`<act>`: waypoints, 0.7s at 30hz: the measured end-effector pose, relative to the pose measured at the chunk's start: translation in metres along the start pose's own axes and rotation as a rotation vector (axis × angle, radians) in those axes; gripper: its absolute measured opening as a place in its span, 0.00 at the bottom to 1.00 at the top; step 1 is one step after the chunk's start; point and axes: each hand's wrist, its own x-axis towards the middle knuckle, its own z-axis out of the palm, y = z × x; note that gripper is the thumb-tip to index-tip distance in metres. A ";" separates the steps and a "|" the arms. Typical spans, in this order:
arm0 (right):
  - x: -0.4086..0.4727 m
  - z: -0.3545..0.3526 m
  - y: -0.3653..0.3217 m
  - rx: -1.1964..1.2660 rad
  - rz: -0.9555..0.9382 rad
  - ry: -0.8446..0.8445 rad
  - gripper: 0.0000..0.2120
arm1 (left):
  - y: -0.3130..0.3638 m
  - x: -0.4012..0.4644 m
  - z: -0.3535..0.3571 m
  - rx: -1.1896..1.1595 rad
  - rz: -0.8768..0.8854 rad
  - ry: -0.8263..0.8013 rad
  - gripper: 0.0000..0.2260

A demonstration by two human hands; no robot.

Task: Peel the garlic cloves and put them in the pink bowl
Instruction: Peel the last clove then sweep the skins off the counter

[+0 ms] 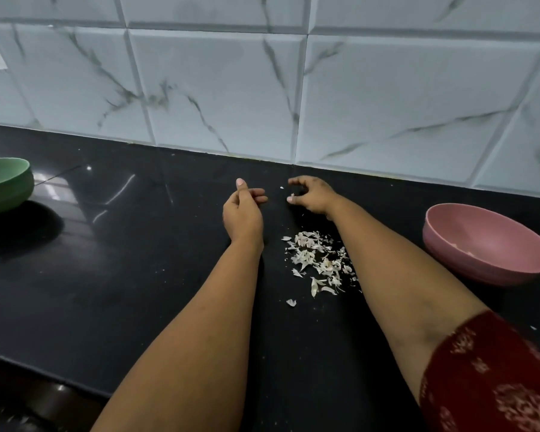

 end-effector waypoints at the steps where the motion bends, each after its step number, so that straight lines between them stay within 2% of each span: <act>1: 0.009 0.003 -0.003 -0.113 -0.009 -0.032 0.25 | -0.001 0.002 0.000 0.006 0.003 -0.003 0.23; 3: 0.023 0.010 -0.011 -0.278 -0.039 -0.092 0.25 | -0.004 0.005 0.002 0.021 0.018 -0.007 0.23; 7: 0.020 0.013 -0.016 -0.358 -0.141 -0.184 0.20 | -0.004 0.005 0.003 0.068 0.037 -0.004 0.24; 13: -0.047 0.011 -0.022 -0.062 -0.170 -0.193 0.17 | 0.003 -0.002 0.002 0.069 0.033 -0.052 0.22; 15: -0.084 0.011 -0.026 0.014 -0.142 -0.206 0.16 | 0.005 -0.007 0.003 0.161 0.016 -0.188 0.21; 17: -0.120 0.011 -0.028 0.029 -0.151 -0.215 0.16 | 0.010 -0.017 -0.001 0.275 -0.016 -0.386 0.25; 19: -0.148 0.010 -0.027 -0.026 -0.168 -0.209 0.15 | 0.012 -0.030 -0.005 0.291 -0.060 -0.536 0.28; 21: -0.169 0.009 -0.025 -0.092 -0.153 -0.183 0.13 | 0.014 -0.047 -0.008 0.421 -0.017 -0.625 0.30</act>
